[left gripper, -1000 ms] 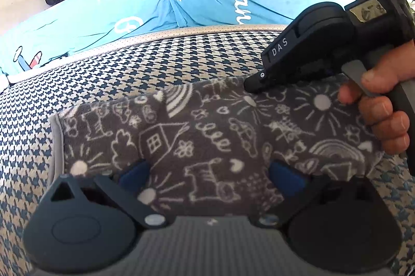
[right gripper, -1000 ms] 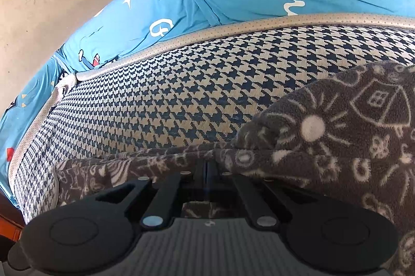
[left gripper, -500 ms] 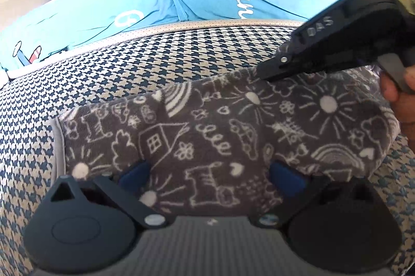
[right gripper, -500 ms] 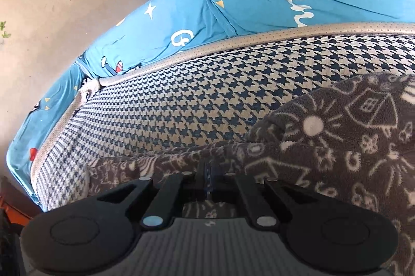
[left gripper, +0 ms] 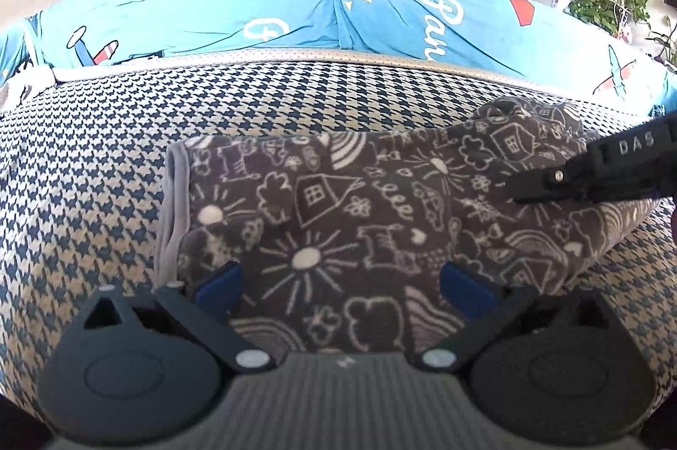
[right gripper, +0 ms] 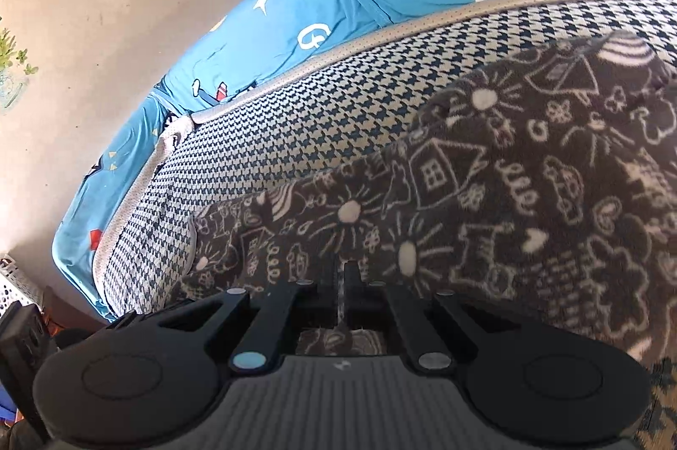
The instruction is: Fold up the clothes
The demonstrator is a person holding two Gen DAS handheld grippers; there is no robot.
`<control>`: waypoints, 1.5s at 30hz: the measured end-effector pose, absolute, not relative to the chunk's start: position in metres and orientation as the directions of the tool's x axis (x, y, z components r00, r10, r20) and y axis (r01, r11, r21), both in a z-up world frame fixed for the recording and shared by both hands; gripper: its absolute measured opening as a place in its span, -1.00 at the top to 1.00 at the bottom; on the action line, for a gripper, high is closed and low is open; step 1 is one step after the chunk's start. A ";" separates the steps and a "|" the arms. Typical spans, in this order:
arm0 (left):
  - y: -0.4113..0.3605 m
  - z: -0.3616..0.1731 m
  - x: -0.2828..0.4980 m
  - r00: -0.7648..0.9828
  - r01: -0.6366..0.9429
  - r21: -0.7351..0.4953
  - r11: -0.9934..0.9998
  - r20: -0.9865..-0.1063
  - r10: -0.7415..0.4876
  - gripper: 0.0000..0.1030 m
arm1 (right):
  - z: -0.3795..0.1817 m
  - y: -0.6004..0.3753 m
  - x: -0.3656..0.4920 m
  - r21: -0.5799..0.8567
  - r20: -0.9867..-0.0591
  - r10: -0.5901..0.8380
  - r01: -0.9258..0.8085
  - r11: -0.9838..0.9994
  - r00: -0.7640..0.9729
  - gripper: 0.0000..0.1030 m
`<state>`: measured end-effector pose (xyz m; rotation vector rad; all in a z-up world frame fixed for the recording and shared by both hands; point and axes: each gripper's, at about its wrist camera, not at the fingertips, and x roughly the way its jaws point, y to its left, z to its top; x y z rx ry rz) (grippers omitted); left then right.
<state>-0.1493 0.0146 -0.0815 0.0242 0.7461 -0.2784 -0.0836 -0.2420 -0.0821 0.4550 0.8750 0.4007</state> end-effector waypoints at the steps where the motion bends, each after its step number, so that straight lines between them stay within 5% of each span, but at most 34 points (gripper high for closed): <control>1: 0.014 -0.082 -0.148 0.699 0.258 -0.078 0.963 -0.673 -0.241 -1.00 | -0.085 -0.241 -0.084 0.523 -0.648 0.499 -0.140 0.841 0.576 0.98; 45: 0.030 -0.091 -0.165 0.708 0.281 -0.073 0.957 -0.657 -0.258 -1.00 | -0.099 -0.238 -0.156 0.458 -0.673 0.322 0.033 0.889 0.666 1.00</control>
